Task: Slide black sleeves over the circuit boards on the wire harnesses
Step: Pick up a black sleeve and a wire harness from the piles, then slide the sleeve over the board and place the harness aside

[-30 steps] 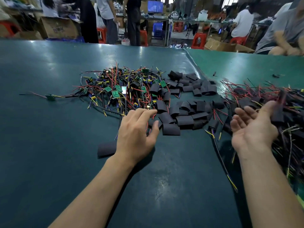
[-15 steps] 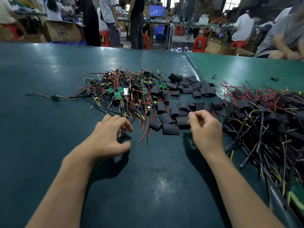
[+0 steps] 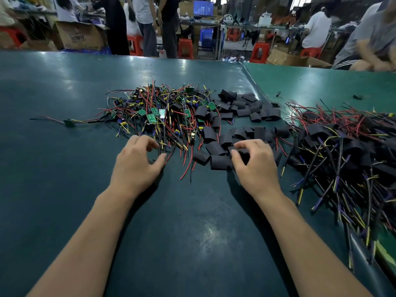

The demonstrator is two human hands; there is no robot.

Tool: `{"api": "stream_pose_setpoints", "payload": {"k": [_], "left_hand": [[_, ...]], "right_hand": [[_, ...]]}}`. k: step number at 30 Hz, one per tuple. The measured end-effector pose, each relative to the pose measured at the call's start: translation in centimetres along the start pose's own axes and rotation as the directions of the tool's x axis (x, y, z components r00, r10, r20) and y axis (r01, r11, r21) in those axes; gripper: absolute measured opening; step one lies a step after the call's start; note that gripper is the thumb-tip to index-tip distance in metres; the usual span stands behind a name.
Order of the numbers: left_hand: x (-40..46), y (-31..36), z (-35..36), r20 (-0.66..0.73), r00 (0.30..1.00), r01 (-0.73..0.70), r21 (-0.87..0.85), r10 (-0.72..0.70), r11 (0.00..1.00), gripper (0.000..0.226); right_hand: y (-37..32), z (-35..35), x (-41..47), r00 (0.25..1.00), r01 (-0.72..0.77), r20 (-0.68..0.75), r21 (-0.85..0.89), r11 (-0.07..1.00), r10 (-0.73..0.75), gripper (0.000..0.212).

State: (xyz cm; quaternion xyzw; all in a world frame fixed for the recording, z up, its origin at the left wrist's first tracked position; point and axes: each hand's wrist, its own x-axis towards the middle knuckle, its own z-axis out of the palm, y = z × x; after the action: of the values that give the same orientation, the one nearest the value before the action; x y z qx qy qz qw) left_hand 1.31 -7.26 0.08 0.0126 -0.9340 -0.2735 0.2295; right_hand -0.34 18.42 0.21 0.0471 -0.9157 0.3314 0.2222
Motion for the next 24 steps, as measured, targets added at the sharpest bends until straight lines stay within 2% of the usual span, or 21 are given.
{"api": "stream_pose_setpoints", "payload": {"k": [2,4,7,12,14,16,18,20,22,24], "left_hand": [[0.1,0.4,0.7,0.045,0.997,0.053,0.057,-0.055,0.997,0.027],[0.3,0.8,0.9,0.049,0.994,0.089,0.09,-0.094,0.992,0.019],[0.4,1.1,0.7,-0.037,0.99,0.141,0.086,-0.139,0.986,0.015],[0.2,1.1,1.0,0.051,0.981,0.18,0.118,-0.187,0.977,0.028],[0.4,1.2,1.1,0.046,0.979,0.191,0.103,-0.197,0.976,0.022],[0.5,1.3,1.1,0.027,0.977,0.209,0.106,-0.213,0.972,0.027],[0.5,1.3,1.0,-0.062,0.978,0.201,0.062,-0.197,0.978,0.03],[0.5,1.5,0.8,-0.231,0.966,0.11,-0.043,-0.117,0.993,0.025],[0.5,1.8,0.3,-0.414,0.91,-0.047,-0.13,-0.012,0.99,0.021],[0.4,2.3,0.0,-0.538,0.84,-0.181,-0.152,0.072,0.972,0.02]], "right_hand": [[0.1,-0.1,0.2,0.998,-0.049,-0.041,0.017,0.999,0.05,0.017],[0.3,-0.1,0.2,0.996,-0.07,-0.058,0.015,0.997,0.07,0.016],[0.2,0.0,0.1,0.996,-0.053,-0.069,0.015,0.998,0.054,0.015],[-0.2,0.2,0.0,0.999,-0.015,-0.037,0.049,0.999,0.016,0.014],[-0.3,0.3,-0.1,1.0,-0.006,-0.028,0.049,0.999,0.008,0.013],[-0.3,0.3,-0.1,0.999,-0.01,-0.03,0.058,0.998,0.011,0.012],[-0.3,0.2,0.0,0.999,-0.013,-0.038,0.059,0.998,0.015,0.011],[-0.3,0.1,0.0,0.999,-0.01,-0.042,0.059,0.998,0.012,0.011],[-0.5,0.1,-0.1,0.999,-0.007,-0.046,0.079,0.997,0.011,0.011],[-0.8,0.0,-0.1,0.998,-0.002,-0.066,0.114,0.993,0.01,0.011]]}}
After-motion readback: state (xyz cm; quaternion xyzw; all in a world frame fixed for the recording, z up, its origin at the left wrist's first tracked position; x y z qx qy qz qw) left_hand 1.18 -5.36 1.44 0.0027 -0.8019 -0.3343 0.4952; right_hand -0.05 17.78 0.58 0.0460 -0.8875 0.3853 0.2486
